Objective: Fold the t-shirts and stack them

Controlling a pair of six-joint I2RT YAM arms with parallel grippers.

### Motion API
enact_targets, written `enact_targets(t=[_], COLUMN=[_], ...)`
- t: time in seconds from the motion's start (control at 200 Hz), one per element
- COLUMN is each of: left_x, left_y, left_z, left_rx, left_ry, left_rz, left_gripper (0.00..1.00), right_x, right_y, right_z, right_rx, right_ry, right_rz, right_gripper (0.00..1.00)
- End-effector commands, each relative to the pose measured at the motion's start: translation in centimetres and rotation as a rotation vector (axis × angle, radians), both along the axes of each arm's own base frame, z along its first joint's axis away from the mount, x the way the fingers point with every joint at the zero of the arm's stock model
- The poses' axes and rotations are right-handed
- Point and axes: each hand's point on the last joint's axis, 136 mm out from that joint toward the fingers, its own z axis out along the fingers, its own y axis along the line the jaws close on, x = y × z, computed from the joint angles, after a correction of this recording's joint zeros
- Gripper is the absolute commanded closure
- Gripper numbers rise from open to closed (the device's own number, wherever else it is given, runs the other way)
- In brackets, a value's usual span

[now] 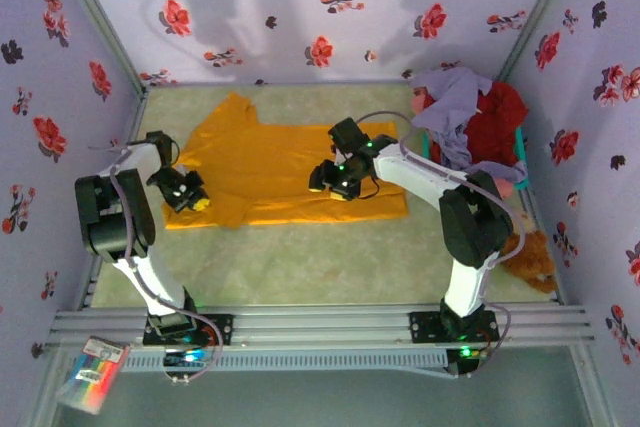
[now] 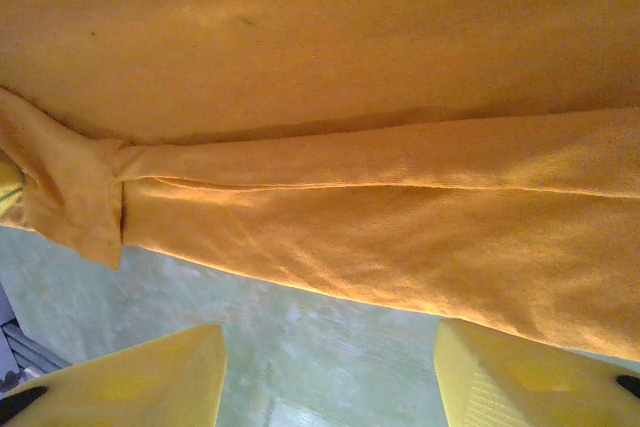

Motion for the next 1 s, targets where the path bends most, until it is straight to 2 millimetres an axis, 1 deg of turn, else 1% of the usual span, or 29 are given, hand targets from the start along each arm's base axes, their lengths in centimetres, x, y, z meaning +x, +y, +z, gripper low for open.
enact_targets(t=[0.0,0.105,0.275,0.39,0.48,0.575,0.63,0.65,0.675,0.695,0.75,0.84,0.885,0.995], left_x=[2.0,4.4,8.0,10.2,11.3,12.6,13.4,13.6,14.1,14.4,15.0,15.4,15.2,14.0], left_y=[0.1,-0.2,-1.4,-1.0,-0.3,-0.1,-0.4,-0.7,-1.0,-1.3,-1.9,-2.7,-2.9,-2.6], left_z=[1.9,2.3,1.1,1.3,1.4,1.4,1.6,1.8,2.1,2.5,3.4,4.9,5.3,5.5], left_rx=[0.009,-0.021,-0.045,-0.014,0.02,0.023,0.002,-0.016,-0.04,-0.053,-0.07,-0.082,-0.091,-0.063], left_ry=[-0.053,-0.089,-0.095,-0.118,-0.119,-0.141,-0.161,-0.17,-0.185,-0.195,-0.232,-0.288,-0.288,-0.282], left_rz=[0.026,0.052,0.067,0.08,0.096,0.111,0.116,0.113,0.107,0.104,0.083,0.034,0.025,0.02], left_gripper=[1.0,1.0,1.0,1.0,1.0,1.0,0.93,0.87,0.77,0.73,0.71,0.63,0.59,0.58], right_x=[-0.4,-0.6,-0.7,-0.8,-1.1,-1.3,-1.4,-1.5,-1.5,-1.6,-1.6,-1.6,-1.6,-1.4], right_y=[-0.5,-0.8,-1.8,-2.7,-3.4,-3.9,-4.2,-4.3,-4.3,-4.3,-4.4,-4.4,-4.3,-4.4], right_z=[-0.2,-0.3,-0.2,0.0,0.0,0.0,0.0,0.0,-0.1,-0.1,-0.2,-0.4,-0.4,-0.5], right_rx=[-0.007,-0.016,-0.027,-0.038,-0.042,-0.046,-0.049,-0.049,-0.051,-0.051,-0.053,-0.05,-0.049,-0.052], right_ry=[0.015,0.019,0.019,0.014,0.014,0.016,0.015,0.015,0.015,0.016,0.018,0.021,0.022,0.017], right_rz=[-0.005,-0.001,-0.012,-0.023,-0.033,-0.039,-0.043,-0.043,-0.044,-0.042,-0.044,-0.044,-0.043,-0.045], right_gripper=[0.42,0.42,0.41,0.41,0.41,0.41,0.41,0.41,0.41,0.41,0.41,0.41,0.41,0.41])
